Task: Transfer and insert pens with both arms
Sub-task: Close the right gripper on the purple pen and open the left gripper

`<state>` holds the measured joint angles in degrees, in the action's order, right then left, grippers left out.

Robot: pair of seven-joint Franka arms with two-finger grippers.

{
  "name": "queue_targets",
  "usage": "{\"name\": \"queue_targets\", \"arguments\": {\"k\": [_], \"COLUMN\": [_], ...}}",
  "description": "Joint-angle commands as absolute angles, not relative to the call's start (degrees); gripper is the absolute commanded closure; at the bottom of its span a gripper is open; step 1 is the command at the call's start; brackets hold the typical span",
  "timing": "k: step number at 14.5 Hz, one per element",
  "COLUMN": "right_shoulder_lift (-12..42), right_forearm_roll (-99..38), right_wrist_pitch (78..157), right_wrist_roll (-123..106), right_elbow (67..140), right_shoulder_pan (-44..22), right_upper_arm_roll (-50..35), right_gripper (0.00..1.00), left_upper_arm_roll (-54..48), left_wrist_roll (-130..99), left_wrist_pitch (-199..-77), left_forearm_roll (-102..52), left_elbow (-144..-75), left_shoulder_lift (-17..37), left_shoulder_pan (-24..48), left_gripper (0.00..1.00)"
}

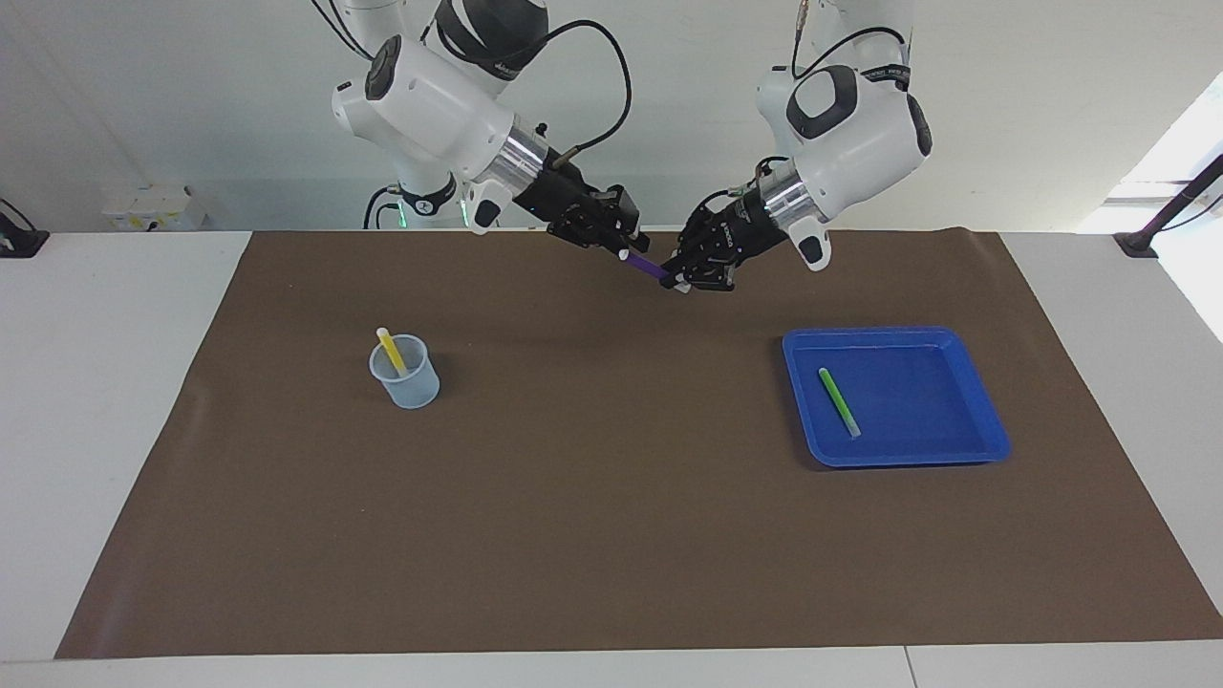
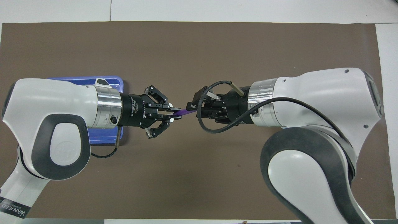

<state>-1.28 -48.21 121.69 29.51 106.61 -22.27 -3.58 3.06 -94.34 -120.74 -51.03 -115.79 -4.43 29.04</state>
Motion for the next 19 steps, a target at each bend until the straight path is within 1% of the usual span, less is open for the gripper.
{"name": "queue_targets", "arguments": {"k": [1,6,10,11,12,13,19], "right_shoulder_lift": [-2.6,-2.6,-2.7,-2.7,-2.7,-2.7,-2.6], "right_forearm_roll": [-48.3,-48.3,-48.3,-48.3,-48.3,-48.3,-45.3], "right_wrist_pitch": [122.7,125.1,125.2,125.2,125.2,125.2,124.3], "right_wrist_roll": [28.2,28.5,28.6,28.6,28.3,28.4,28.2], "right_elbow": [108.3,109.1,109.1,109.1,109.1,109.1,109.0], "right_shoulder_pan": [-22.1,-21.8,-22.1,-22.1,-22.1,-22.1,-22.1], "right_upper_arm_roll": [-3.7,-3.7,-3.7,-3.7,-3.7,-3.7,-3.7], "right_gripper": [0.61,0.63,0.70,0.77,0.92,1.00,1.00], "left_upper_arm_roll": [3.6,3.6,3.6,3.6,3.6,3.6,3.6], "left_wrist_roll": [-95.1,-95.0,-95.0,-95.0,-95.0,-95.0,-95.1], "left_wrist_pitch": [-122.3,-122.3,-122.3,-122.3,-122.3,-122.3,-122.3], "left_forearm_roll": [-52.2,-52.2,-52.4,-52.4,-52.6,-52.6,-52.6], "left_elbow": [-117.9,-117.9,-117.9,-117.9,-117.9,-117.9,-117.7], "left_shoulder_lift": [-6.4,-6.4,-6.4,-6.4,-6.4,-6.4,-6.5], "left_shoulder_pan": [29.9,29.8,29.8,29.8,29.9,29.8,29.7], "left_gripper": [1.00,1.00,1.00,1.00,1.00,1.00,1.00]}}
